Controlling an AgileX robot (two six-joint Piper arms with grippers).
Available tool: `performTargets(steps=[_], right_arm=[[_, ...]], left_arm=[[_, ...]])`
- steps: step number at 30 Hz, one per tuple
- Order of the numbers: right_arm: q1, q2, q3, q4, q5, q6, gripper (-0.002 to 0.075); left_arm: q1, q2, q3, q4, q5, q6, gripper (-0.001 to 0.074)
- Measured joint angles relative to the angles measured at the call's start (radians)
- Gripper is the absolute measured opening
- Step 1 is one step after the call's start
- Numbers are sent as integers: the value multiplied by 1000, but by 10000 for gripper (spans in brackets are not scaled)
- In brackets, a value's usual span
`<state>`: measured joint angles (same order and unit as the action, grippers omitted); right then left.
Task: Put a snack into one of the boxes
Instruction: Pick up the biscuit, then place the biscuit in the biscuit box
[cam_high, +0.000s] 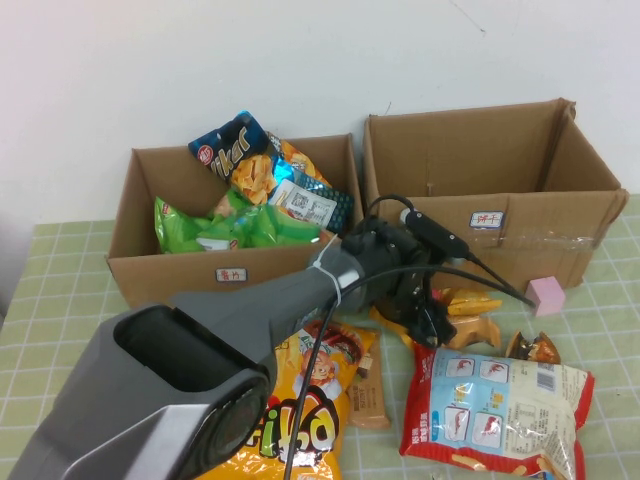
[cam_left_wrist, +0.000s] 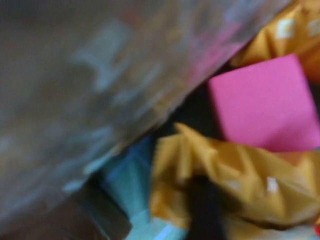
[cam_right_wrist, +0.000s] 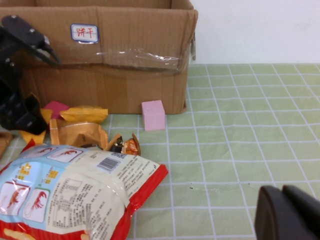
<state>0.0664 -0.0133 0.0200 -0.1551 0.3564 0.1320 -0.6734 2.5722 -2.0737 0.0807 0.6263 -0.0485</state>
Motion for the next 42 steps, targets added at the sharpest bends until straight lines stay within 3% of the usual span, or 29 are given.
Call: performTargets(steps=[4,13,23,27,31,37,42], right_arm=[[0,0,0,0,0,0,-2],[0,0,0,0,0,0,-2],[0,0,0,0,0,0,-2],[0,0,0,0,0,0,-2],[0,0,0,0,0,0,-2],[0,0,0,0,0,0,-2],[0,0,0,0,0,0,-2]], left_arm=[[0,2,0,16,16,-16,223],[-15,-70,0,2,197,72,223],[-111,-291,0,-8,334,252,221],[-126,-356,0,22,233,264,221],[-114,-378,0,100,27,220,221],[-48,-329,0,159,-291,109,220],[23,-247,0,172,-439,-21,220]])
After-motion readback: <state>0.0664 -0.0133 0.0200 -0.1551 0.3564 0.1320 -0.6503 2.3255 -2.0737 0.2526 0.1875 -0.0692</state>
